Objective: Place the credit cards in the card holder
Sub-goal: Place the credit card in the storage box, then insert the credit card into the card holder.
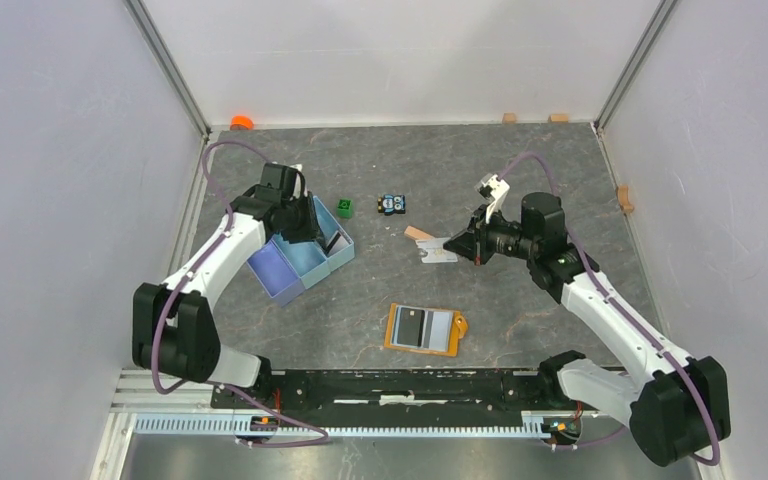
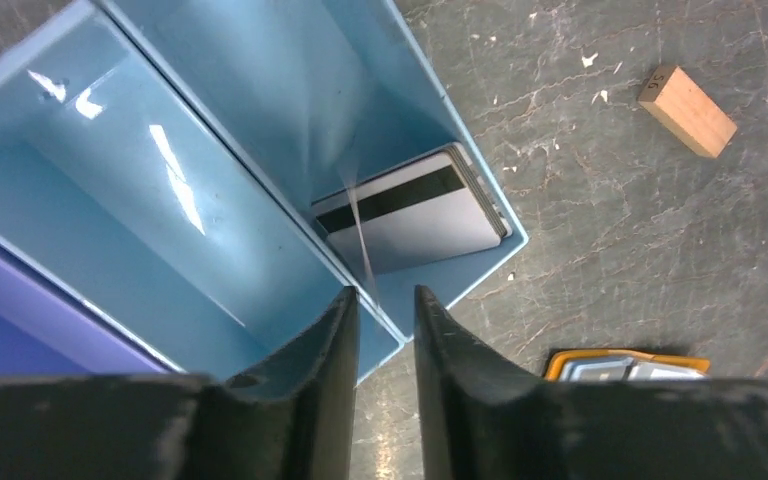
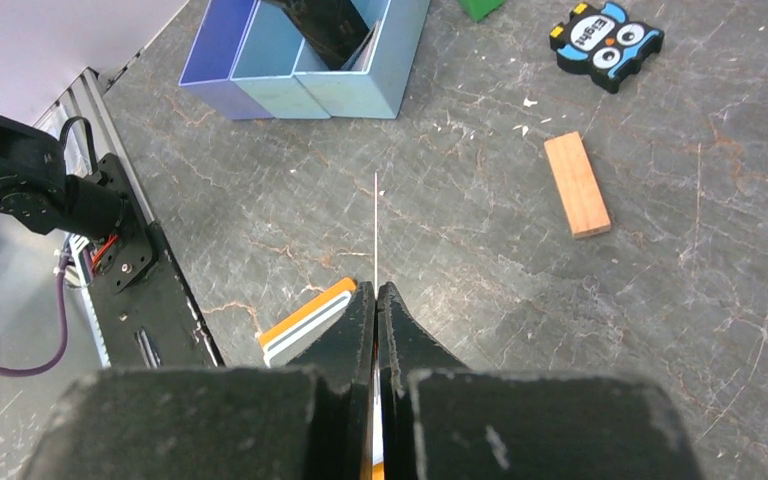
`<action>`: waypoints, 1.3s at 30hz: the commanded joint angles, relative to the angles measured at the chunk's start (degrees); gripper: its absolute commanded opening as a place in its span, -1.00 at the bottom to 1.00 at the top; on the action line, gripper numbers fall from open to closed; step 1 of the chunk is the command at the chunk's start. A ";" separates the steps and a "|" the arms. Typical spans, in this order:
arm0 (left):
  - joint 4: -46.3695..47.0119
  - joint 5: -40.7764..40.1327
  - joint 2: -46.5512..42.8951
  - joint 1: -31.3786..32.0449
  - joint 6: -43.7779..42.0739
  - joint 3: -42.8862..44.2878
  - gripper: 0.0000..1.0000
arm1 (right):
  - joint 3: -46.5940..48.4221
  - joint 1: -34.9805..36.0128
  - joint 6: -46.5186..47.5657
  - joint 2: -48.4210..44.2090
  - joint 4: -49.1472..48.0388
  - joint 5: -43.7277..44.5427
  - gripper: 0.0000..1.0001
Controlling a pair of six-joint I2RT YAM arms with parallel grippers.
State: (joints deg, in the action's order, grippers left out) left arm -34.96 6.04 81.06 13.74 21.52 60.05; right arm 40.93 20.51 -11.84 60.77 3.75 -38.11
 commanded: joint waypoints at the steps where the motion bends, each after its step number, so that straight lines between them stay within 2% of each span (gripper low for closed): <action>1: 1.27 0.06 1.81 0.14 -1.14 4.52 -0.15 | -0.65 -0.13 0.43 -1.91 1.47 -1.51 -1.00; 6: -0.03 -4.12 -0.93 2.55 -2.86 4.61 0.67 | -0.08 -0.10 3.03 -3.27 7.26 -2.29 -1.00; 9: -0.10 -8.13 -4.39 6.18 -6.32 4.56 0.80 | 0.83 0.12 3.99 -3.48 10.02 -4.87 -1.00; 12: 1.55 -5.70 -8.17 12.01 -11.23 3.67 0.83 | 1.35 1.13 4.40 -3.25 11.50 -8.34 -1.00; 15: 4.16 6.03 -10.61 18.05 -16.05 1.85 0.83 | 1.05 3.14 4.40 -2.45 11.52 -11.15 -1.00; 19: 8.23 27.14 -10.56 24.18 -18.07 -0.61 0.83 | 1.08 7.56 4.42 -0.27 11.48 -14.43 -1.00; 23: 8.94 37.12 -7.91 28.51 -17.69 -1.07 0.81 | 1.30 11.81 4.20 0.51 10.63 -16.99 -1.00; 30: 7.66 48.04 -6.23 31.18 -17.77 -2.15 0.76 | 2.19 14.34 4.24 0.96 10.63 -19.72 -1.00; 34: 5.38 46.68 -6.06 32.49 -19.05 -3.16 0.74 | 2.99 14.85 4.84 1.54 11.35 -21.58 -1.00; 39: 3.54 44.54 -4.41 34.44 -19.37 -3.03 0.55 | 3.46 15.64 4.93 1.94 11.37 -22.94 -1.00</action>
State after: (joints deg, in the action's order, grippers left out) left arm -29.58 49.78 75.37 46.65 5.39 56.93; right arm 41.67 35.42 -7.97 62.54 15.57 -58.15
